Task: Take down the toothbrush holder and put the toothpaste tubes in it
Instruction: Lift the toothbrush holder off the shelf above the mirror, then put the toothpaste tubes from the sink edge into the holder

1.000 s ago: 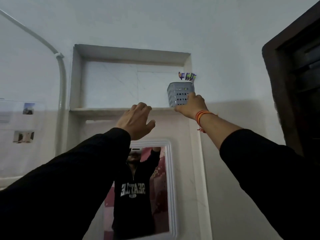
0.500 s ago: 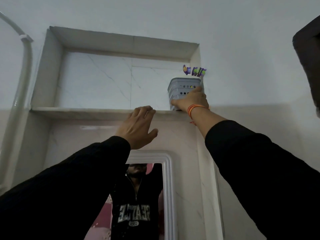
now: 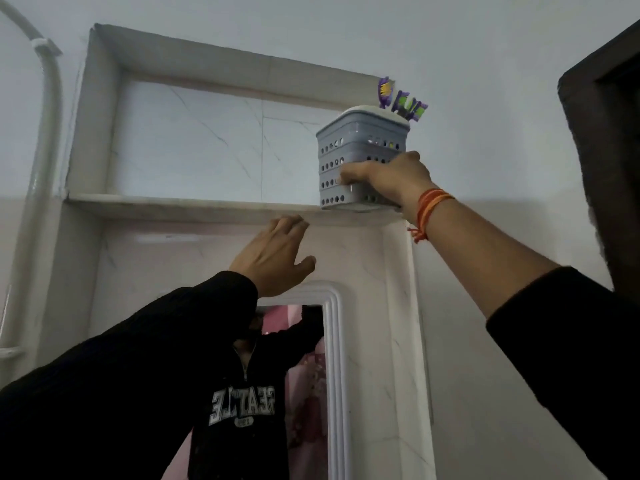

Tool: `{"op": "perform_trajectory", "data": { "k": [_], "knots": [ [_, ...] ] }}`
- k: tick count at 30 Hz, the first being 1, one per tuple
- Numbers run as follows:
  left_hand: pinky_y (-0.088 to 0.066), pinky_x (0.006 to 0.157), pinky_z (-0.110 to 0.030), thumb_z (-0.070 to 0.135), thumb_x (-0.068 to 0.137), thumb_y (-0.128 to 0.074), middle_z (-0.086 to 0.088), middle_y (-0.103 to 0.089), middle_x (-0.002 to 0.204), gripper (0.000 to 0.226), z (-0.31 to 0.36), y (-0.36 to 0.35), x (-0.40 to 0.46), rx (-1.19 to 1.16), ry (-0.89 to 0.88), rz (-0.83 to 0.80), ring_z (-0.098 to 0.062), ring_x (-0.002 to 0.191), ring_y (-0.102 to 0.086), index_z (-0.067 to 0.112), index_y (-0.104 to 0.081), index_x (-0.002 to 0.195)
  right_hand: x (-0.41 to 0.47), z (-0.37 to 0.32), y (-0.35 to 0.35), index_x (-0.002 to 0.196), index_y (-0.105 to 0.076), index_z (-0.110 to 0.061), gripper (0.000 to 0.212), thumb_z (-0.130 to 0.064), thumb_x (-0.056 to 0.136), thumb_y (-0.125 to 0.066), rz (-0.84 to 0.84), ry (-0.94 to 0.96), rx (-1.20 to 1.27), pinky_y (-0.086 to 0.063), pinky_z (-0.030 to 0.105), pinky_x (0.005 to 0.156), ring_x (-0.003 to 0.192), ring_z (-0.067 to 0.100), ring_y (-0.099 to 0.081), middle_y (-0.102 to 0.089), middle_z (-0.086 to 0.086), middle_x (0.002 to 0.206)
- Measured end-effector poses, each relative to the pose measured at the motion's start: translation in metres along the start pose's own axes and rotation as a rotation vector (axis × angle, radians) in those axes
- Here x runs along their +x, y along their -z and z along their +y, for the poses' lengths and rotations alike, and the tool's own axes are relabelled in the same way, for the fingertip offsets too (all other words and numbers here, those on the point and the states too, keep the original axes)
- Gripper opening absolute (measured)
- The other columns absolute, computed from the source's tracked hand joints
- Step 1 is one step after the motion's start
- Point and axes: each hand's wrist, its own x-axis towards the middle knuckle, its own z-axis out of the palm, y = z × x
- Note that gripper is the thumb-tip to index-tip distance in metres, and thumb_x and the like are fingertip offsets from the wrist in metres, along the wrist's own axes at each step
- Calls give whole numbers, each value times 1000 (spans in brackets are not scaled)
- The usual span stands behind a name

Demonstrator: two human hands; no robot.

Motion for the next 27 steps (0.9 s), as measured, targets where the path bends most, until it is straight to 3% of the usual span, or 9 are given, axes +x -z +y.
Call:
{"op": "perform_trajectory", "data": {
  "k": [3,5,8,11,13,17,23,27],
  "knots": [
    [-34,116,-38,44,96,-55,-4,-36,158,68,7,-3,-29,-110,45,-4,-24,146,-30,12,-36,153,-46,16,6,127,-38,-14,105,-47,43,-91,-80,-14,100,-56,32,67,100,18,-64,-59,3,116],
    [-33,117,-38,43,96,-55,-4,-36,158,67,15,-11,-57,-201,98,-30,-22,146,-30,13,-37,153,-77,38,1,123,-42,-15,108,-43,33,-95,-117,-78,152,-60,33,64,95,17,-69,-65,1,111],
    [-36,116,-43,45,92,-54,-3,-42,152,64,31,-33,-112,-328,154,-90,-23,141,-38,17,-43,148,-128,84,-12,120,-53,-18,118,-51,14,-95,-131,-142,135,-64,38,66,92,18,-73,-71,-3,108],
    [-34,112,-33,35,90,-61,-3,-52,141,48,50,-62,-178,-447,203,-168,-24,134,-43,15,-55,133,-194,126,-23,119,-49,-17,108,-47,25,-95,-103,-163,74,-63,35,76,96,13,-68,-68,-6,110],
    [-35,109,-31,31,91,-64,-4,-52,140,46,60,-81,-223,-526,271,-241,-23,133,-44,14,-55,133,-240,155,-31,121,-42,-19,105,-42,33,-95,-118,-187,67,-60,35,83,100,11,-64,-64,-8,114],
    [-37,112,-36,37,93,-62,-4,-46,144,56,72,-117,-310,-551,394,-439,-24,136,-42,15,-47,143,-320,212,-51,129,-38,-22,113,-39,34,-97,-146,-302,102,-61,41,86,105,11,-64,-63,-9,118],
    [-37,112,-34,34,97,-59,-6,-47,148,53,81,-157,-407,-536,483,-749,-24,138,-44,14,-49,145,-429,299,-78,137,-32,-20,122,-35,34,-96,-184,-451,40,-54,38,94,115,16,-59,-56,-4,130],
    [-38,99,-25,30,99,-56,-7,-56,139,44,80,-195,-447,-521,583,-915,-24,126,-54,15,-55,140,-489,357,-92,142,-29,-21,131,-35,31,-96,-210,-552,-13,-51,33,97,121,18,-56,-54,-1,138]
  ]
}}
